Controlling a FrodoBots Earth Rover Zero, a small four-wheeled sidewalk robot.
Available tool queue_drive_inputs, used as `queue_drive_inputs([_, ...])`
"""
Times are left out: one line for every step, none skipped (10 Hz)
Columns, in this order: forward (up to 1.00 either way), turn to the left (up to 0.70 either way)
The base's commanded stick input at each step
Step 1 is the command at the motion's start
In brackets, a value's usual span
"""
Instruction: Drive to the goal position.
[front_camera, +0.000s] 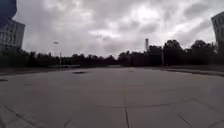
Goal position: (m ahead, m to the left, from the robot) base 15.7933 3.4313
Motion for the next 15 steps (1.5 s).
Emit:
queue_drive_inputs([0.7,0.0])
queue_drive_inputs([0.7,0.0])
queue_drive_inputs([0.7,0.0])
queue_drive_inputs([0.7,0.0])
queue_drive_inputs([0.7,0.0])
queue_drive_inputs([0.7,0.0])
queue_drive_inputs([0.7,0.0])
queue_drive_inputs([0.7,0.0])
queue_drive_inputs([0.7,0.0])
queue_drive_inputs([0.7,0.0])
queue_drive_inputs([0.7,0.0])
queue_drive_inputs([0.7,0.0])
queue_drive_inputs([0.7,0.0])
queue_drive_inputs([0.7,0.0])
queue_drive_inputs([0.7,0.0])
